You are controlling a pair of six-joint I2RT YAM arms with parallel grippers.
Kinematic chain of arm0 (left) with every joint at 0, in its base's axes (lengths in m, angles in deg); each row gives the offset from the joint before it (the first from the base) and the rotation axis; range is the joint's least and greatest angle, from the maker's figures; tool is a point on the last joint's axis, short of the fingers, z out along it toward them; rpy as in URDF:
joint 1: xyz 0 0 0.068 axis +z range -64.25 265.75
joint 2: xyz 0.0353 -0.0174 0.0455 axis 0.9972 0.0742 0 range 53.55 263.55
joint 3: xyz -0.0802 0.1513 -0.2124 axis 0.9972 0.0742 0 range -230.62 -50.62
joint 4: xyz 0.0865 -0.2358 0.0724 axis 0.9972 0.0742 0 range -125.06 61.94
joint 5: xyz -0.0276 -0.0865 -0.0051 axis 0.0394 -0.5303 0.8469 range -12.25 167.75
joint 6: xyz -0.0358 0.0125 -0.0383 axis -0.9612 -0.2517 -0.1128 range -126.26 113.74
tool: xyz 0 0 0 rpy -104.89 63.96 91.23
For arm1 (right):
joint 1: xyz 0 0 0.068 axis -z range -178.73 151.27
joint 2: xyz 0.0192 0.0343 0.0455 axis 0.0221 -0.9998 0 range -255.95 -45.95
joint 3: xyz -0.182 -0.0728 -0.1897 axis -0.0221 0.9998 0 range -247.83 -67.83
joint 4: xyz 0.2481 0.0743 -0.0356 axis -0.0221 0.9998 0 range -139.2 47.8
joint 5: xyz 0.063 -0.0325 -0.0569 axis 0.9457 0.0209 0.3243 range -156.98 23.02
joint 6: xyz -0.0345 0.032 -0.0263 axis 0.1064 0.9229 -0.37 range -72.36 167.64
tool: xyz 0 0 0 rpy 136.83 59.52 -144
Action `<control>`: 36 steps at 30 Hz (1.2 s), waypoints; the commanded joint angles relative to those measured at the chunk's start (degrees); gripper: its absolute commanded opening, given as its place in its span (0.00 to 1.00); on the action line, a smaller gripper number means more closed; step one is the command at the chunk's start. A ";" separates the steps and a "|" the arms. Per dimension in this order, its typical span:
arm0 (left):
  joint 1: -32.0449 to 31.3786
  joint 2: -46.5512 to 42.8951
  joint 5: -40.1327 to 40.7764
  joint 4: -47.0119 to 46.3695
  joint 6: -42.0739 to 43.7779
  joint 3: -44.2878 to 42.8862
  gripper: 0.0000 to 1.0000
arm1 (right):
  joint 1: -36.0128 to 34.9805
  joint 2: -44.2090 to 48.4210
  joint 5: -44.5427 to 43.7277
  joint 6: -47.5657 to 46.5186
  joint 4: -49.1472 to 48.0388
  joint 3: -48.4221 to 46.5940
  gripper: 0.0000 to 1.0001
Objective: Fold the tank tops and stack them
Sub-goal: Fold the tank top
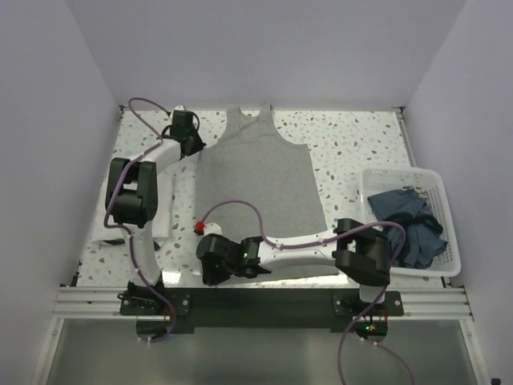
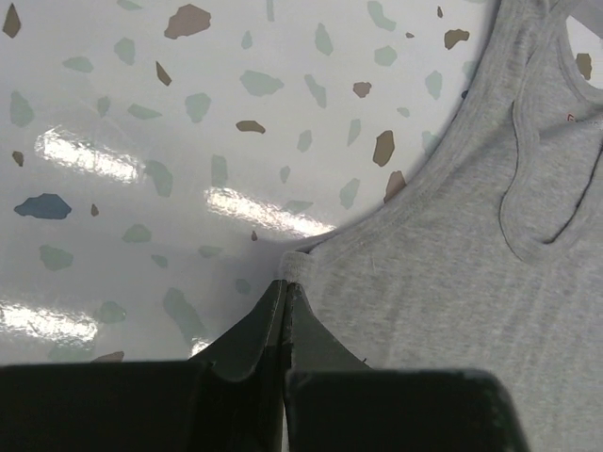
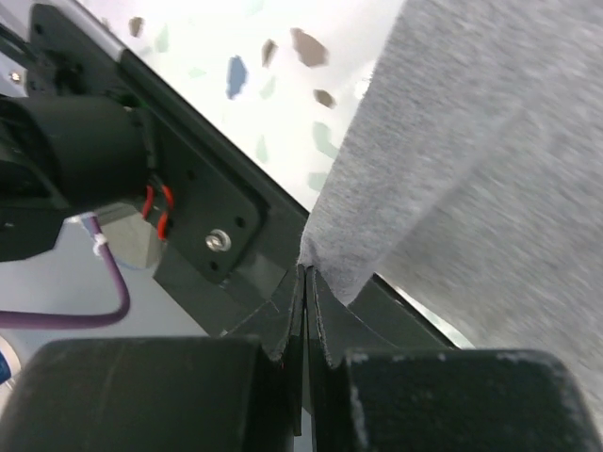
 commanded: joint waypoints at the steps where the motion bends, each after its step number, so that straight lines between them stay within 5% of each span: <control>1: -1.46 -1.50 -0.26 -0.54 -0.52 -3.50 0.00 | 0.58 6.41 -1.50 2.17 -3.06 4.22 0.00; 19: -7.26 2.63 -0.26 0.87 -3.25 -9.13 0.00 | 4.18 19.34 -6.33 7.36 -5.79 22.33 0.00; 36: -12.62 9.22 0.53 3.06 -4.39 -17.65 0.00 | 4.53 24.62 -9.85 10.17 -4.99 30.08 0.00</control>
